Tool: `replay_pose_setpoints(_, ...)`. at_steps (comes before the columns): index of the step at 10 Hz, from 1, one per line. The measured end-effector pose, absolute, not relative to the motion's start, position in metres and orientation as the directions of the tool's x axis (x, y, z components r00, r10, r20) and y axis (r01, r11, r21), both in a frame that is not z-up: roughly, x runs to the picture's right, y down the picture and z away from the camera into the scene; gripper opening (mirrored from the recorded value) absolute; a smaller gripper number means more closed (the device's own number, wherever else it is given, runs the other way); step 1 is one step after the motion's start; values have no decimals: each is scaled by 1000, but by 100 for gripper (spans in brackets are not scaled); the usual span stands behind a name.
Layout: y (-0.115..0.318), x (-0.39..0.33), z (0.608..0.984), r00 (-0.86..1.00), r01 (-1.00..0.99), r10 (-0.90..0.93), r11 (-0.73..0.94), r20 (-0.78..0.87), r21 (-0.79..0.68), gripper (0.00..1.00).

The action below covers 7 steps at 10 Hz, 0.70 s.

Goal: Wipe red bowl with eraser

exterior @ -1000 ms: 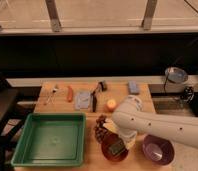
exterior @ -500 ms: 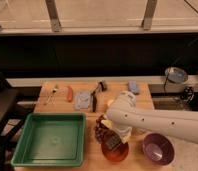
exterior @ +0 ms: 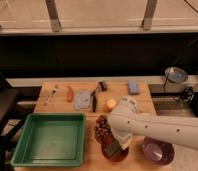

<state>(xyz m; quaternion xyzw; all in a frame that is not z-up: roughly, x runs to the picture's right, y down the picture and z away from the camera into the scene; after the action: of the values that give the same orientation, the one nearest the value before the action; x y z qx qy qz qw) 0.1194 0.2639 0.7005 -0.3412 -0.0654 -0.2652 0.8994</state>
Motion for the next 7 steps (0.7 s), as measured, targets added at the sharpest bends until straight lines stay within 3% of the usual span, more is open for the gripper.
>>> replay_pose_setpoints(3, 265, 137, 703, 860, 499, -437, 612, 264, -613, 0)
replay_pose_setpoints(7, 231, 148, 725, 852, 500, -476, 612, 219, -613, 0)
